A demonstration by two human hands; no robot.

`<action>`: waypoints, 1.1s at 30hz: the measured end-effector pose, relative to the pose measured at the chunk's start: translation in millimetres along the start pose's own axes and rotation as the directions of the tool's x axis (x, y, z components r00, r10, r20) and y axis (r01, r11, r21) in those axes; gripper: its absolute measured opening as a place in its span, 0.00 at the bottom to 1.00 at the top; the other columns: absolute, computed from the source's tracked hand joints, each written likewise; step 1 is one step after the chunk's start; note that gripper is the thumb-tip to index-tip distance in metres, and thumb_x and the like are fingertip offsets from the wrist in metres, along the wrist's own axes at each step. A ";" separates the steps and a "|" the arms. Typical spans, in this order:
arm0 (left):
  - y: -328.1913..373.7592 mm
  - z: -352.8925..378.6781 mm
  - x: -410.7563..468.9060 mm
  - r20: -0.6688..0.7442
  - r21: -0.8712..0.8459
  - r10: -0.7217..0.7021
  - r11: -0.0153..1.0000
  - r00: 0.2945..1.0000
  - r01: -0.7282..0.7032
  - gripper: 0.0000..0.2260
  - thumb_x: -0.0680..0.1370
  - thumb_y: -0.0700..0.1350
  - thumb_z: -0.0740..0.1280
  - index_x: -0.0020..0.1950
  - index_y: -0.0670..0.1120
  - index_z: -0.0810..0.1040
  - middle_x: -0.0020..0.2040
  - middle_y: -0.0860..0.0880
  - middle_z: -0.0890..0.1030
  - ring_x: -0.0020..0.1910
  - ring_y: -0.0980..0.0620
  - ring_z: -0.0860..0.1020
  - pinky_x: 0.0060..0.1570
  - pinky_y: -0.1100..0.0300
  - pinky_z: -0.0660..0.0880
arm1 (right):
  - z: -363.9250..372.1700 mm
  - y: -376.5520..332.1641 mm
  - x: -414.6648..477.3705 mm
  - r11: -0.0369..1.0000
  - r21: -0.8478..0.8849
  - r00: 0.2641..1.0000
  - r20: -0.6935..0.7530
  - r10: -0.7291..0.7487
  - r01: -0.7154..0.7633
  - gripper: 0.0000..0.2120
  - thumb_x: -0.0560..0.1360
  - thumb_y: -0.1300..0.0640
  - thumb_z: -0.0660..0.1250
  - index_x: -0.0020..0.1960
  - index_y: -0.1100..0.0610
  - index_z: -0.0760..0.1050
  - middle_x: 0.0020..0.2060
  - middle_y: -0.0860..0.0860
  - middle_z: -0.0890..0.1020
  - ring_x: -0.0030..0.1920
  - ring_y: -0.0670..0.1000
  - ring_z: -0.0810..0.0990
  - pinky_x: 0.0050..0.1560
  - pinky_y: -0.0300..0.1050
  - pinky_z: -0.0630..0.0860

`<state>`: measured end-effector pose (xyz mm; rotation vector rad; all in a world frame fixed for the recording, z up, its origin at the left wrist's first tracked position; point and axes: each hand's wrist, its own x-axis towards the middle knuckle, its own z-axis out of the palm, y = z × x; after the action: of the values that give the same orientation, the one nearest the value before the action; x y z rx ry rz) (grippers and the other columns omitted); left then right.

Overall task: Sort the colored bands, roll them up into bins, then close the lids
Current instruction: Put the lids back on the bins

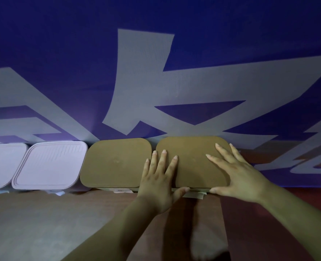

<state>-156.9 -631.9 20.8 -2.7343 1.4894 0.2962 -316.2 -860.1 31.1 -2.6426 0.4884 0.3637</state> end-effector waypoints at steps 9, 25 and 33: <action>-8.4 -5.0 10.7 -0.039 -0.001 -0.026 1.000 0.999 0.026 0.35 0.77 0.73 0.41 0.80 0.57 0.48 0.81 0.47 0.52 0.80 0.45 0.48 0.76 0.41 0.45 | 0.1 -1.9 -2.1 1.000 0.019 1.000 -0.019 0.013 -0.013 0.49 0.64 0.25 0.65 0.76 0.32 0.43 0.76 0.35 0.32 0.74 0.47 0.24 0.74 0.57 0.60; -12.4 2.6 12.2 -0.048 -0.035 -0.029 0.999 0.998 0.028 0.33 0.78 0.70 0.44 0.80 0.56 0.50 0.81 0.47 0.51 0.80 0.42 0.46 0.76 0.39 0.44 | 20.0 -6.6 3.3 0.968 0.236 0.970 -0.203 0.135 -0.085 0.47 0.71 0.30 0.63 0.80 0.45 0.45 0.77 0.43 0.30 0.78 0.46 0.36 0.75 0.52 0.59; -16.4 3.9 9.4 -0.087 -0.079 -0.009 0.997 0.996 0.002 0.28 0.80 0.63 0.47 0.79 0.55 0.55 0.79 0.46 0.57 0.79 0.43 0.50 0.76 0.41 0.46 | 23.3 -15.2 12.2 0.972 0.220 0.974 -0.190 0.120 -0.077 0.46 0.73 0.30 0.61 0.80 0.49 0.43 0.77 0.46 0.31 0.78 0.48 0.35 0.76 0.51 0.56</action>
<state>-138.9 -630.4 14.1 -2.8476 1.5217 0.2432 -303.3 -840.1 12.2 -2.4639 0.6864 0.0662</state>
